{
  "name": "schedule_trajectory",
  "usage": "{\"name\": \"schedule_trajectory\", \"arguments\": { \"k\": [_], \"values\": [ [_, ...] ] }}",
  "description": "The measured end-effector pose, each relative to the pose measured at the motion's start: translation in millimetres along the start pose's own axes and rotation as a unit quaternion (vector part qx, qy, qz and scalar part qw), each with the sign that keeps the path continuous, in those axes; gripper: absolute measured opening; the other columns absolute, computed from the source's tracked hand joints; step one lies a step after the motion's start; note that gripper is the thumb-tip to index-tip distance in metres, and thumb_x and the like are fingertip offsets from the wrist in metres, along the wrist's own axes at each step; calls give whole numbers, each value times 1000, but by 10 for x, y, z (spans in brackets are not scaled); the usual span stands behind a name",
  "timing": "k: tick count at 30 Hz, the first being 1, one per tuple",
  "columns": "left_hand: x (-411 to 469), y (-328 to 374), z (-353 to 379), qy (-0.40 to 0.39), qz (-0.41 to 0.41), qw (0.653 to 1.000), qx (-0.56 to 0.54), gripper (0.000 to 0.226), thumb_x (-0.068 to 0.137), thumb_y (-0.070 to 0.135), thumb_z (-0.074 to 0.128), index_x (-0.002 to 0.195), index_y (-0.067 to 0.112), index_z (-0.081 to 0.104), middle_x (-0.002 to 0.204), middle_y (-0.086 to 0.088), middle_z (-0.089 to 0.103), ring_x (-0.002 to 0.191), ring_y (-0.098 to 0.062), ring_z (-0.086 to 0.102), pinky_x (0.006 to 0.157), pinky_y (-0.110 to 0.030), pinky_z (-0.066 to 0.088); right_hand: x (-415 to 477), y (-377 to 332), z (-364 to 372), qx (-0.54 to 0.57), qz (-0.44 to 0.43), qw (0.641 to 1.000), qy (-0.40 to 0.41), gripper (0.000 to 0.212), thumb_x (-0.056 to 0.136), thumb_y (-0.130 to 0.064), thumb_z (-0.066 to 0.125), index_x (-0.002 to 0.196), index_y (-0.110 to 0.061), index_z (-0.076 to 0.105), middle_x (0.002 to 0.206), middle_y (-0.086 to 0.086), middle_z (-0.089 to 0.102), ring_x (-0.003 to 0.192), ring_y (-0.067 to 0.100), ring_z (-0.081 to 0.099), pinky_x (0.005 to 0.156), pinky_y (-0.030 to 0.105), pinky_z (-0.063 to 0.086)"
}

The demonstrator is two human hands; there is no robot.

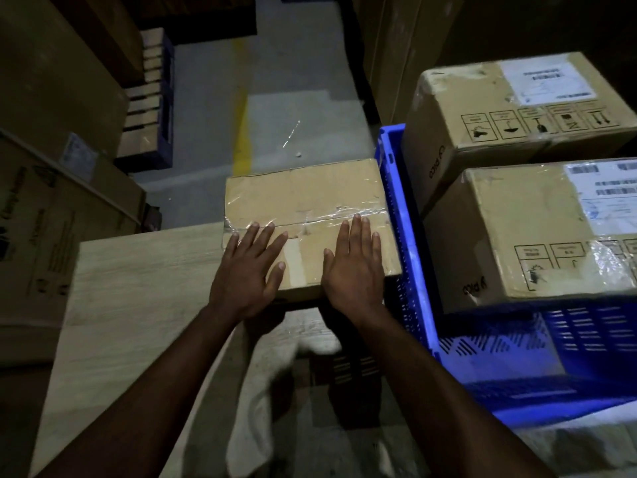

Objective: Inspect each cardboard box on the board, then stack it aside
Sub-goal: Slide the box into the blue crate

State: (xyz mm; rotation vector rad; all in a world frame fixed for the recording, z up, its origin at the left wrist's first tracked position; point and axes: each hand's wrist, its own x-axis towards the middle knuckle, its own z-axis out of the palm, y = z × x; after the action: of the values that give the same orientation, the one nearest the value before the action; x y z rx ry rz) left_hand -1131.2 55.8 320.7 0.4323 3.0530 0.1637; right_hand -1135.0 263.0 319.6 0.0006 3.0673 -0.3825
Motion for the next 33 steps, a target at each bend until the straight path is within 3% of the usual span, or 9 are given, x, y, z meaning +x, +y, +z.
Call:
{"name": "schedule_trajectory", "arguments": {
  "k": [6,9,12,17,25,33],
  "values": [
    [67,134,6,-19,-21,999,26,57,103,46,24,156,26,29,164,-4,24,153,-27,15,123,-48,10,25,102,-24,-15,-14,1000,-15,65,106,-40,21,159,-4,12,168,17,4,156,28,-2,126,44,-2],
    [52,207,-39,-39,-45,997,38,56,105,43,22,158,25,18,167,-3,13,154,-25,8,123,-46,7,11,100,-55,-18,-18,999,-24,67,107,-43,20,160,-5,7,168,16,-1,155,27,-6,126,44,-4],
    [34,364,-115,-60,-78,995,14,57,107,41,21,160,23,10,168,-3,4,154,-23,2,123,-42,7,1,119,-88,-12,-24,999,-31,68,107,-44,20,160,-5,5,168,16,-3,155,27,-8,126,43,-5],
    [-273,614,-220,-64,-92,993,-37,59,107,42,24,159,17,13,167,-7,8,154,-23,5,124,-41,8,-191,229,-175,4,-55,996,-65,66,107,-43,21,160,-7,5,168,14,-4,155,26,-9,126,42,-6],
    [-1359,855,-109,-28,-131,987,-90,62,106,42,28,159,14,11,167,-7,5,154,-21,3,123,-37,5,-1262,298,-142,25,-84,994,-63,62,108,-40,21,160,-8,10,169,10,2,156,22,-6,126,39,-4],
    [-2857,1272,164,4,-187,959,-214,61,107,41,30,159,13,16,167,-8,11,154,-21,8,124,-34,9,-2817,349,-125,108,-66,986,-111,58,109,-39,29,159,-11,22,167,7,16,155,20,12,125,35,7]
  ]
}}
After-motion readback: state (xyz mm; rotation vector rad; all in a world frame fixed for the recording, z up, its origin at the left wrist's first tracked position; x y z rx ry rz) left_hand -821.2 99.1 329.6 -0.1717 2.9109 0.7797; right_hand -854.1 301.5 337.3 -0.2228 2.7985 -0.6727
